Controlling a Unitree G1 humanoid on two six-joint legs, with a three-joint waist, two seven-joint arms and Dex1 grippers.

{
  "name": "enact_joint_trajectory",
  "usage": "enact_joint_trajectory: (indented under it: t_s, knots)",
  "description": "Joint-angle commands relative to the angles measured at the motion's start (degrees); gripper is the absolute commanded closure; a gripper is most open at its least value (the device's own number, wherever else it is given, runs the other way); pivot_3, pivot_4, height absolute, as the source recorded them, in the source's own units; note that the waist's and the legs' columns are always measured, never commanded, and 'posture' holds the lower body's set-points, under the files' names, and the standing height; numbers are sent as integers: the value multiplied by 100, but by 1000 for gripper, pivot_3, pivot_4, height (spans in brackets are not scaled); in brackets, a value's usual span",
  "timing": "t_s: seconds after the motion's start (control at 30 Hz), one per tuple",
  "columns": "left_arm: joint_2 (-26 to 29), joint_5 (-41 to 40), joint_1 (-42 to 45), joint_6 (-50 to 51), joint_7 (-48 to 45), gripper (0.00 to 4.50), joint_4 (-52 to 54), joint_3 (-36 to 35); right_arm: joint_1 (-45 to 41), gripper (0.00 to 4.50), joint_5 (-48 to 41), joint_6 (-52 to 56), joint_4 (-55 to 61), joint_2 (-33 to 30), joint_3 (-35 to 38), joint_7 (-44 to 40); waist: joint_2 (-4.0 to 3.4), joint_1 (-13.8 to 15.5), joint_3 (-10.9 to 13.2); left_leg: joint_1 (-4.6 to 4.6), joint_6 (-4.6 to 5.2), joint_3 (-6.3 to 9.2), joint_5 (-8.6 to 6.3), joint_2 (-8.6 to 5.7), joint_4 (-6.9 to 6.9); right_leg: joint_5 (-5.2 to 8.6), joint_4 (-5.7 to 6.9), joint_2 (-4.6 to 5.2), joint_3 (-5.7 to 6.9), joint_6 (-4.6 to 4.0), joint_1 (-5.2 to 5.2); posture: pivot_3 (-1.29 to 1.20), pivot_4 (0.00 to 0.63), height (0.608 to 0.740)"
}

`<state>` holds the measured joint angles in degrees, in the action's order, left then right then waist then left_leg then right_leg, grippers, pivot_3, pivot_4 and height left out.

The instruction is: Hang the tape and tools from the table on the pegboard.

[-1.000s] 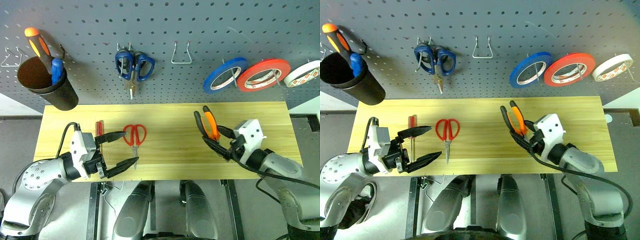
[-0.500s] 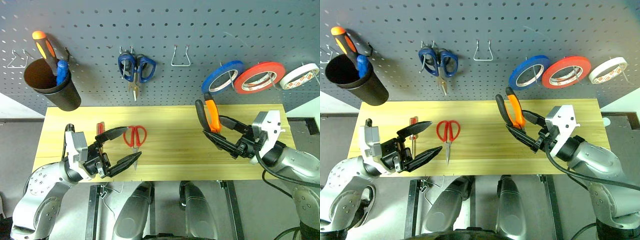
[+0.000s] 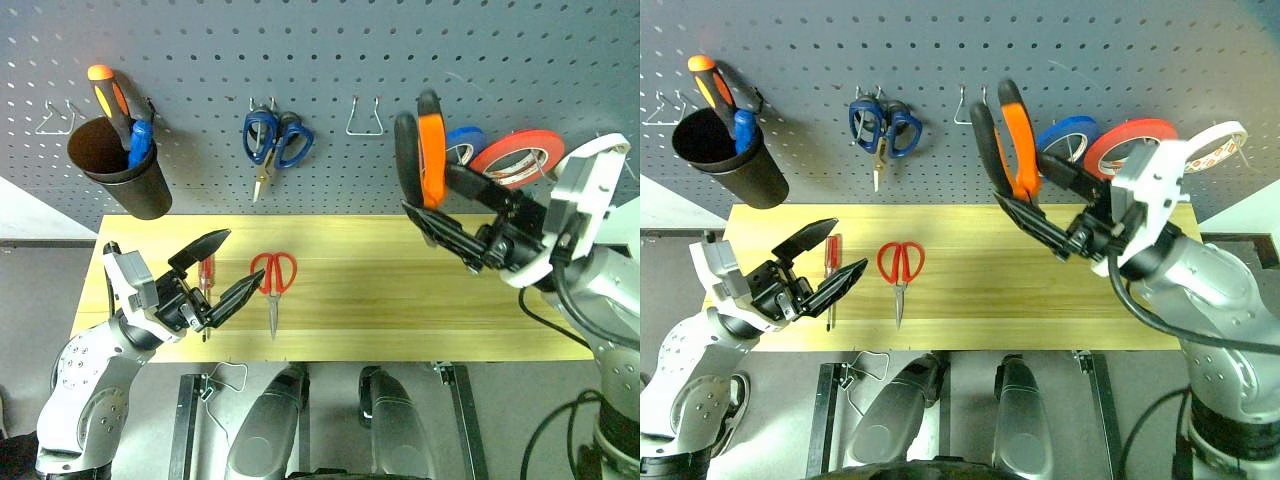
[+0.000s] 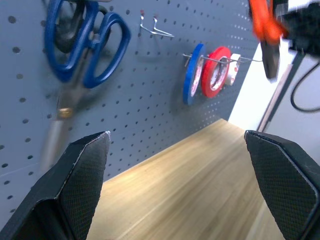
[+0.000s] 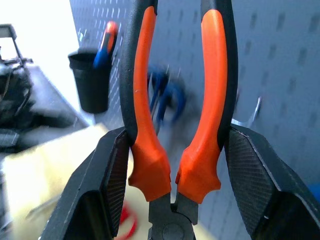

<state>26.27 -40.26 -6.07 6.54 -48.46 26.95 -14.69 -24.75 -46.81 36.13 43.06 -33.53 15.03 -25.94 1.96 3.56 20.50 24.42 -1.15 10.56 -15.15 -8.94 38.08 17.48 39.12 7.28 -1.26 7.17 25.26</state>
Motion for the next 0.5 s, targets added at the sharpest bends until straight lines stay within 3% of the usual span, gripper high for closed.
enact_joint_trajectory:
  t_s: [0.03, 0.5]
  knots:
    - [-109, 81, 13, -274, -38, 0, -13, 22, -717, 1977, 510, -362, -109, 364, -426, 585, 6, 17, -12, 0, -3, 0, 2, 1, 0, -2, 0, -1, 0, 0, 1, 98, 283, 710]
    - [-180, 276, -75, -494, -18, 0, -13, 182, -1561, 1977, 2720, -1726, -1980, 1716, -1663, 1260, 25, -18, -30, 1, -4, -20, 3, 28, 3, -19, 4, -25, 0, -17, 14, 105, 291, 710]
